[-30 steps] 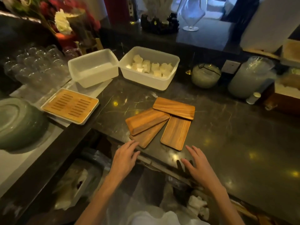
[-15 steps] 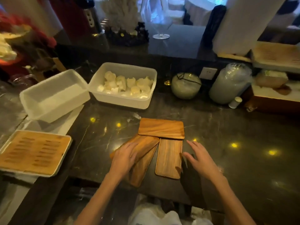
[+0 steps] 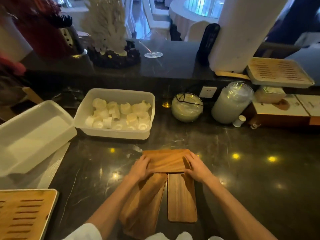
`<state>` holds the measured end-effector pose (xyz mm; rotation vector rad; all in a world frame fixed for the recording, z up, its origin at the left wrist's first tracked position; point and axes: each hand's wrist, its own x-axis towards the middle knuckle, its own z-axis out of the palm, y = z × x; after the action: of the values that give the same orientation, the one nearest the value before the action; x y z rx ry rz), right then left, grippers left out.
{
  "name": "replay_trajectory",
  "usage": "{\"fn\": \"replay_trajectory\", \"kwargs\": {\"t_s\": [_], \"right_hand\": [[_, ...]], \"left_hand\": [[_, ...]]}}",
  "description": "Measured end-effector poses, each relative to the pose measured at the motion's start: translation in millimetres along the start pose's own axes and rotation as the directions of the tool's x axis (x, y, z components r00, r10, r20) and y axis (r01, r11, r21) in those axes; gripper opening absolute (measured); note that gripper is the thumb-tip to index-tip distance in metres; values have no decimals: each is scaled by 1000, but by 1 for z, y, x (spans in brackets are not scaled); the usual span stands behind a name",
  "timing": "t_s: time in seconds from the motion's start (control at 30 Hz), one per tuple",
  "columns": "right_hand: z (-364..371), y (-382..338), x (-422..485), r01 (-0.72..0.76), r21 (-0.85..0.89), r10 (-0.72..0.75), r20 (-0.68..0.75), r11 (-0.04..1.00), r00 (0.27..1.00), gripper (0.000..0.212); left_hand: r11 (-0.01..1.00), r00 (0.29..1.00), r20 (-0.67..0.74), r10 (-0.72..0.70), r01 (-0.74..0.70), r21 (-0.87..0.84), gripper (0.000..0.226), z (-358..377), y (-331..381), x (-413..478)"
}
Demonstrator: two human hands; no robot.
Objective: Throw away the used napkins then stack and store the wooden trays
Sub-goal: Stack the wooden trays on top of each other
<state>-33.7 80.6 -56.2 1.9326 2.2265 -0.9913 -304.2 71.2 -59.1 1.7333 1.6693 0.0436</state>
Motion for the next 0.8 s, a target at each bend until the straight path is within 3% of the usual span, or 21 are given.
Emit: {"fn": "replay_trajectory", "kwargs": {"t_s": [0.13,0.43,0.57,0.7,0.8], "right_hand": [[4,10,28,42,-101,-30,122,994,992,95],[17,39,53,125,-168,-104,126,978,987,102],[19,47,49,219,-154,-212,59,964,975,87],[15,53,37,220,-137,-224,-12,966,975,75],[0,59,23,300,-42,-302,-174,953,937,50]], "left_hand": [[1000,999,46,-21,22,-1,72,9,-6,16],[996,996,-27,-90,91,16,84,20,3,30],[996,996,-52,-71,74,49,77,11,17,27],[999,995,-102,-17,14,-29,62,-3,39,20],[996,957,-291,13,-37,-78,38,-8,68,10]]}}
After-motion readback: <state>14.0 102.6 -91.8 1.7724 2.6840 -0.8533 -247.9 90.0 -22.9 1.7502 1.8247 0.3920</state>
